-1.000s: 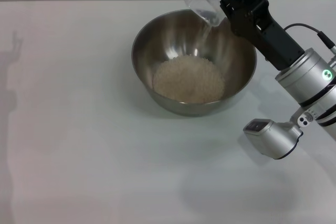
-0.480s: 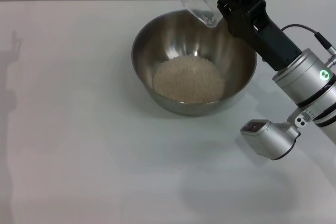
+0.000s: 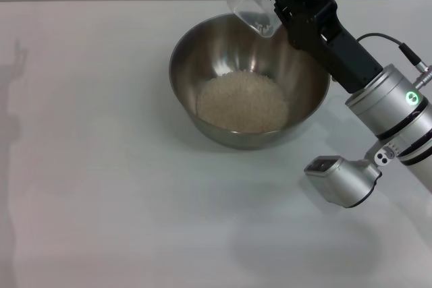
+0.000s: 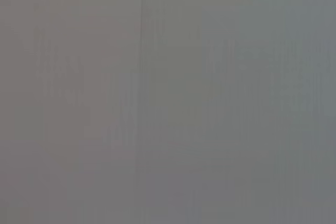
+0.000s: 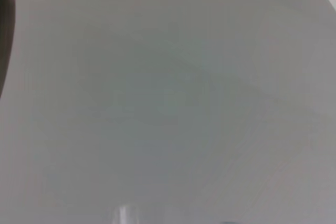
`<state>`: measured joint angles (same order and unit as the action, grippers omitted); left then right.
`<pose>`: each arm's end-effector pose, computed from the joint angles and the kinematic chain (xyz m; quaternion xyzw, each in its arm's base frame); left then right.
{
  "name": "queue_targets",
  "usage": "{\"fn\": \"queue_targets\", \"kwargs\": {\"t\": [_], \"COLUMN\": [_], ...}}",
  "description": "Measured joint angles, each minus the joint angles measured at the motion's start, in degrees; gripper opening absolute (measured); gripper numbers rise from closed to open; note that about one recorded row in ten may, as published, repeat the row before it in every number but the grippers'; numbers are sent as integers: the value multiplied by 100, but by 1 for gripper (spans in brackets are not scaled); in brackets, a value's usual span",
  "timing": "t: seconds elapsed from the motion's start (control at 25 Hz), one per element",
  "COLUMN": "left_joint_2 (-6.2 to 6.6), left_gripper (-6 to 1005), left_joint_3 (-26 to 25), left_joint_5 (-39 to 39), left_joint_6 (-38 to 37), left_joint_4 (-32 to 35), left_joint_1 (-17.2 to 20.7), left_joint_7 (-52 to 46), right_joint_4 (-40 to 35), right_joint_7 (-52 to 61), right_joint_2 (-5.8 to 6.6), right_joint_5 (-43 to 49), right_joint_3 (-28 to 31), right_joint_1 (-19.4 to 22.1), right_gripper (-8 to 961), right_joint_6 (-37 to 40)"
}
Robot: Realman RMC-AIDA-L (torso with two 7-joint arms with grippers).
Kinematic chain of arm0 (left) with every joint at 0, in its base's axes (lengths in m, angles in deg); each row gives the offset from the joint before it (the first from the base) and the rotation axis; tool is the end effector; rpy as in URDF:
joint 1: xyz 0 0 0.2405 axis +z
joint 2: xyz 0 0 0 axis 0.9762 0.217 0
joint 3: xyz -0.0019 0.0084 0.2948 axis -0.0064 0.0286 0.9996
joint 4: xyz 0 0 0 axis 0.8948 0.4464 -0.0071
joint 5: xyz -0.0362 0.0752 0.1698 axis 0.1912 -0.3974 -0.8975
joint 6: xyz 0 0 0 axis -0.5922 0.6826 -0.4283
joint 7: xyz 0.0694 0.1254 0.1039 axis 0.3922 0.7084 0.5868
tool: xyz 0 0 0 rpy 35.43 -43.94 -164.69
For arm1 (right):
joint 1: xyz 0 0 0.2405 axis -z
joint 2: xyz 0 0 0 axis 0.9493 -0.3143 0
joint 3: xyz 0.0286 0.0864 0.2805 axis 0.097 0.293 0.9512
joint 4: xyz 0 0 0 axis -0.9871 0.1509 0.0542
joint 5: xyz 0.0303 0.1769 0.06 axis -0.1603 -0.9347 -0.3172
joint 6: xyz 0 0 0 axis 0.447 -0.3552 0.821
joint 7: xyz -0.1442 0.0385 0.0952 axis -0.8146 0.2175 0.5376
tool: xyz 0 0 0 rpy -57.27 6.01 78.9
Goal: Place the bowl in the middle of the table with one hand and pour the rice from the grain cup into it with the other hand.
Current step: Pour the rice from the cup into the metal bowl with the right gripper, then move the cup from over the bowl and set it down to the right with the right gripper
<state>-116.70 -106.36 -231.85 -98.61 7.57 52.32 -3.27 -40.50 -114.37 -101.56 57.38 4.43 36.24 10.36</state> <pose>-0.3664 0.4018 0.0501 -0.5803 -0.2608 -0.2759 0.7205 0.1915 0.3581 -0.0703 -0.5125 -0.5872 -0.0286 0.6258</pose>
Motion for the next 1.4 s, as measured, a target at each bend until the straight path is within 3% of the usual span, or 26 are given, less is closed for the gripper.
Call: {"fn": "queue_targets", "kwargs": {"t": [0.4, 0.92, 1.4], "left_joint_2": [-1, -1, -9], "left_gripper": [816, 816, 816], "left_joint_3": [0, 0, 7], "left_joint_5": [0, 0, 0], "left_joint_6": [-4, -13, -78], "left_joint_4": [0, -2, -11], "left_joint_1": [-17, -26, -34], "left_joint_7": [4, -31, -36], "right_joint_4": [190, 1115, 1554], "right_joint_7": [47, 1343, 3156], "right_joint_2": [-2, -19, -11], "right_joint_5": [97, -39, -1336], "right_joint_3": [143, 1059, 1286], "right_joint_1": [52, 627, 734], "right_gripper": [5, 4, 4], "right_joint_6": [-113, -388, -737]}}
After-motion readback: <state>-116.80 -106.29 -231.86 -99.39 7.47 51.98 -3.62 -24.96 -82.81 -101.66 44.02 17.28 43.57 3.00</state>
